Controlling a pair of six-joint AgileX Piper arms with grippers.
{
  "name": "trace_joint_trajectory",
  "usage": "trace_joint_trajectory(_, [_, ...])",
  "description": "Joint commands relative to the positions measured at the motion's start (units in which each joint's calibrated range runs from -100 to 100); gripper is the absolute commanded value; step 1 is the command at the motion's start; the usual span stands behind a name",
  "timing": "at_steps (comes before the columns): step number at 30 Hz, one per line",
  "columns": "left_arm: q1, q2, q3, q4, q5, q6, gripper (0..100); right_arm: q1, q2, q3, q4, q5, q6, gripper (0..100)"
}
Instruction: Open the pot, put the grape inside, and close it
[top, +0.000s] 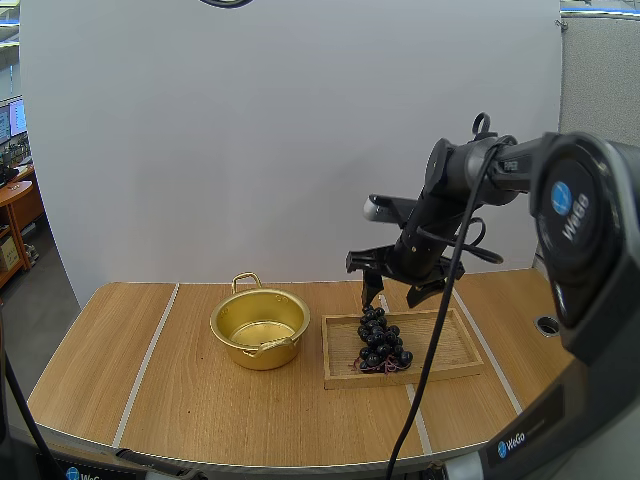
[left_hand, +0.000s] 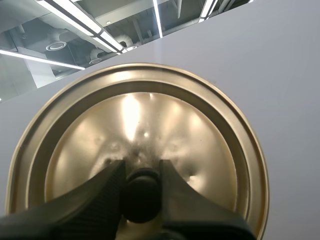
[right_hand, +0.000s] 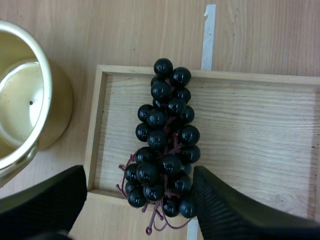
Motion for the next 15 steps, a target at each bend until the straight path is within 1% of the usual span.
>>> trace_joint_trajectory(1, [-0.26,-0.21,-0.29,0.44,-2.4,-0.57,0,-0.11,4.29,-0.34,0.48,-2.45,-1.37,100])
trace_joint_trajectory(8, [-0.26,-0.21,-0.29,0.44,-2.4,-0.57,0,-0.02,8.77,-0.34,0.61,-3.84,-2.45,100])
trace_joint_trajectory(15, [-0.26,-0.21,-0.29,0.44,-2.4,-0.57,0,0.05,13.6,-3.58,0.5,-4.61,-3.12,100])
